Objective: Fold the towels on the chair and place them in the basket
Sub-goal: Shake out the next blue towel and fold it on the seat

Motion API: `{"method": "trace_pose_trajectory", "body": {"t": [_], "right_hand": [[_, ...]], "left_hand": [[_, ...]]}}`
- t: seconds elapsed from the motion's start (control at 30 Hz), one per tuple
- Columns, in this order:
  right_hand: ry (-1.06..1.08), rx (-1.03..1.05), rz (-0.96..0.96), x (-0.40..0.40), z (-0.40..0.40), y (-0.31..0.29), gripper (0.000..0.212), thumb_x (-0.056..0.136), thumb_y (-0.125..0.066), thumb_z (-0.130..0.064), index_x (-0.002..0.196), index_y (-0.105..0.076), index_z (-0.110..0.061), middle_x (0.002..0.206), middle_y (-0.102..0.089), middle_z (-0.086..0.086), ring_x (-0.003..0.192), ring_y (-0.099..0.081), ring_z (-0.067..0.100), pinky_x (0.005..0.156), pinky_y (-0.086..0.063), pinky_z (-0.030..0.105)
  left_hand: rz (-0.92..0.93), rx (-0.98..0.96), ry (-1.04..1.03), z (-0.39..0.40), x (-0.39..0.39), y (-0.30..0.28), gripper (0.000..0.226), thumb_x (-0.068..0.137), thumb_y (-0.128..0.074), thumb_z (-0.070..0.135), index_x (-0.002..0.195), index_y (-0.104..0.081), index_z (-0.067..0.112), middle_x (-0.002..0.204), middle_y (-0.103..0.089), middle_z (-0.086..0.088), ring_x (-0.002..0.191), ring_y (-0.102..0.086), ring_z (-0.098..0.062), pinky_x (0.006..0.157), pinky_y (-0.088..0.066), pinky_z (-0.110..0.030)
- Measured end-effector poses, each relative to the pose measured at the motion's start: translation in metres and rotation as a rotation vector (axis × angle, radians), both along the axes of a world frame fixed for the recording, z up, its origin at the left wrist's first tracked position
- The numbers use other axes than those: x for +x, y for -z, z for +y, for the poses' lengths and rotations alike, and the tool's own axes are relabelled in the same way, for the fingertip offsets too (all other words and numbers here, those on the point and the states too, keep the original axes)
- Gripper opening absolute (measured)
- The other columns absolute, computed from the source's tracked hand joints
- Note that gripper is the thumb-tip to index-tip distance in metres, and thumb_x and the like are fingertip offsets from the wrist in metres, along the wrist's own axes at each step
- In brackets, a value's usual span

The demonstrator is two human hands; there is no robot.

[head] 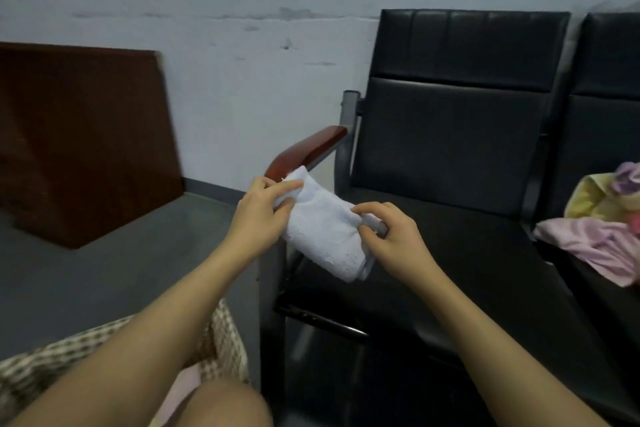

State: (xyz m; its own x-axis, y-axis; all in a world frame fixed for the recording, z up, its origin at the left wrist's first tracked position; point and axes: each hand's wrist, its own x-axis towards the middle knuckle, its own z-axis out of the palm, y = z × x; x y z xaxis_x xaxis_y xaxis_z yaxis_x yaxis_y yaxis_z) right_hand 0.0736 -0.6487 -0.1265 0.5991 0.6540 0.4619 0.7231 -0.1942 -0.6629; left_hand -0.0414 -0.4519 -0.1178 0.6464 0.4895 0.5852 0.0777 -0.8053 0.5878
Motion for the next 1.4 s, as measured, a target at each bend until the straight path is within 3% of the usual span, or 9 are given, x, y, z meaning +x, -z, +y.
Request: {"method": "trace_pose_trajectory", "body": {"t": [0.23, 0.37, 0.6, 0.8, 1.0, 1.1, 1.2, 1.27, 1.4], "right_hand": [[-0.179, -0.094, -0.114, -0.055, 0.109, 0.035, 0.027, 0.091, -0.058, -0.018, 0.116, -0.064, -0.028, 0.100, -0.054, -0.005, 0.090, -0.056, 0.015, 0.083, -0.050, 0.041], [-0.259, -0.227, -0.141, -0.083, 0.167, 0.067, 0.029, 0.093, -0.056, -0.022, 0.121, -0.062, -0.029, 0.103, -0.054, -0.003, 0.093, -0.056, 0.018, 0.080, -0.049, 0.036], [-0.381, -0.510, -0.090, -0.125, 0.233, 0.162, 0.035, 0.095, -0.050, -0.022, 0.129, -0.053, -0.030, 0.119, -0.052, -0.003, 0.104, -0.054, 0.021, 0.073, -0.043, 0.032], [-0.413, -0.715, 0.048, -0.148, 0.251, 0.248, 0.039, 0.094, -0.051, -0.021, 0.133, -0.046, -0.019, 0.126, -0.055, 0.005, 0.112, -0.055, 0.024, 0.087, -0.048, 0.040], [-0.451, -1.102, 0.128, -0.149, 0.268, 0.308, 0.049, 0.096, -0.050, -0.021, 0.140, -0.033, -0.009, 0.132, -0.052, 0.017, 0.113, -0.054, 0.034, 0.093, -0.048, 0.042], [-0.516, -1.128, 0.072, -0.141, 0.283, 0.321, 0.052, 0.097, -0.051, -0.023, 0.144, -0.031, -0.011, 0.142, -0.042, 0.015, 0.125, -0.045, 0.033, 0.098, -0.043, 0.045], [-0.583, -1.080, -0.091, -0.137, 0.300, 0.330, 0.051, 0.098, -0.048, -0.022, 0.145, -0.032, -0.011, 0.149, -0.034, 0.013, 0.132, -0.038, 0.031, 0.104, -0.038, 0.044], [-0.653, -1.100, -0.182, -0.135, 0.310, 0.339, 0.056, 0.101, -0.045, -0.024, 0.152, -0.022, -0.015, 0.159, -0.019, 0.008, 0.143, -0.025, 0.027, 0.112, -0.027, 0.040], [-0.735, -1.252, -0.216, -0.133, 0.321, 0.360, 0.059, 0.105, -0.034, -0.030, 0.155, -0.005, -0.020, 0.162, 0.002, 0.002, 0.149, -0.003, 0.022, 0.118, -0.009, 0.037]], "left_hand": [[0.095, -0.117, -0.128, 0.092, -0.078, 0.054, 0.031, 0.093, -0.056, 0.012, 0.121, -0.064, 0.024, 0.101, -0.046, -0.006, 0.090, -0.046, -0.011, 0.074, -0.031, -0.001], [0.169, -0.199, -0.170, 0.135, -0.118, 0.108, 0.031, 0.093, -0.057, 0.011, 0.120, -0.064, 0.024, 0.102, -0.047, -0.006, 0.091, -0.044, -0.010, 0.074, -0.029, -0.005], [0.359, -0.289, -0.163, 0.187, -0.170, 0.228, 0.031, 0.094, -0.055, 0.009, 0.123, -0.063, 0.016, 0.102, -0.048, -0.010, 0.097, -0.047, -0.018, 0.090, -0.038, -0.029], [0.595, -0.222, -0.030, 0.209, -0.174, 0.323, 0.032, 0.096, -0.051, 0.018, 0.126, -0.062, 0.024, 0.099, -0.047, -0.002, 0.091, -0.051, -0.019, 0.084, -0.042, -0.040], [0.778, -0.138, 0.116, 0.219, -0.158, 0.377, 0.034, 0.099, -0.047, 0.019, 0.131, -0.057, 0.026, 0.125, -0.047, -0.006, 0.115, -0.044, -0.025, 0.088, -0.029, -0.034], [0.827, 0.007, 0.003, 0.213, -0.160, 0.394, 0.040, 0.096, -0.049, 0.028, 0.136, -0.050, 0.023, 0.138, -0.030, -0.003, 0.119, -0.039, -0.032, 0.094, -0.033, -0.039], [0.774, -0.025, -0.139, 0.195, -0.173, 0.403, 0.049, 0.079, -0.055, 0.046, 0.114, -0.061, 0.013, 0.123, -0.048, -0.009, 0.100, -0.057, -0.035, 0.080, -0.047, -0.038], [0.844, -0.045, -0.126, 0.184, -0.179, 0.412, 0.062, 0.076, -0.057, 0.052, 0.119, -0.063, 0.008, 0.129, -0.057, -0.016, 0.111, -0.058, -0.035, 0.086, -0.050, -0.042], [1.033, -0.147, -0.084, 0.175, -0.187, 0.426, 0.087, 0.085, -0.032, 0.068, 0.152, -0.016, 0.016, 0.160, -0.003, -0.007, 0.147, -0.009, -0.027, 0.116, -0.015, -0.043]]}}
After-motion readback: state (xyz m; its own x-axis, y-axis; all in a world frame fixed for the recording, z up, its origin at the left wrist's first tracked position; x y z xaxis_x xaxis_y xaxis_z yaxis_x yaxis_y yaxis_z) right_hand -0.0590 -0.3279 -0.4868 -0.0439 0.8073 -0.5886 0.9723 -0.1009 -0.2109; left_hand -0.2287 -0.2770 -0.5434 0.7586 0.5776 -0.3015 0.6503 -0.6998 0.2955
